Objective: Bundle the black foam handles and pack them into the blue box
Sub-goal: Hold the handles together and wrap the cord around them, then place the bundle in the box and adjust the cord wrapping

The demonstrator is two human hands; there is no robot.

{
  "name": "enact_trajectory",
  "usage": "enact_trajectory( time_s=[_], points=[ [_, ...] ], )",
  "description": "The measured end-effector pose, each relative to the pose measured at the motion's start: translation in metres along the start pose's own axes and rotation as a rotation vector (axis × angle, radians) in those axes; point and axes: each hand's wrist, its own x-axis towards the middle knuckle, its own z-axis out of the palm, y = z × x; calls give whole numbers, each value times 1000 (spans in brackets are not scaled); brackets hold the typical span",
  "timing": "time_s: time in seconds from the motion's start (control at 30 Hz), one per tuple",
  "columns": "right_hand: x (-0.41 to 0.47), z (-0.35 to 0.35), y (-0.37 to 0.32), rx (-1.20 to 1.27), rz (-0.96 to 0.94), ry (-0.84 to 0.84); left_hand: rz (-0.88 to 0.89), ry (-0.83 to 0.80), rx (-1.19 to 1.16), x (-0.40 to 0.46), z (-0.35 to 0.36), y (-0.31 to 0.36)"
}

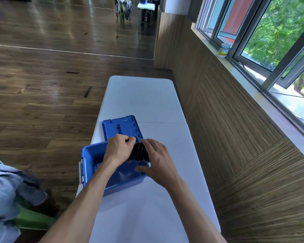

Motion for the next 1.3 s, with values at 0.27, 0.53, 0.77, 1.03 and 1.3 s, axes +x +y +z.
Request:
enact_trajectory(
  time_s=[0.27,0.53,0.77,1.03,1.3],
  points=[
    [6,15,-1,-84,-27,130,-50,47,-50,0,-5,-2],
    [4,31,-9,18,109,178,-35,256,-161,-5,-20,-23],
    [10,48,-41,472,506,-1,-149,441,75,-19,-34,-104],
    [34,93,-75,642,768,-256,-388,109,47,-31,-34,-183],
    [73,142,-73,553,917,-450,-379,13,-88,-23,-30,-194]
  ],
)
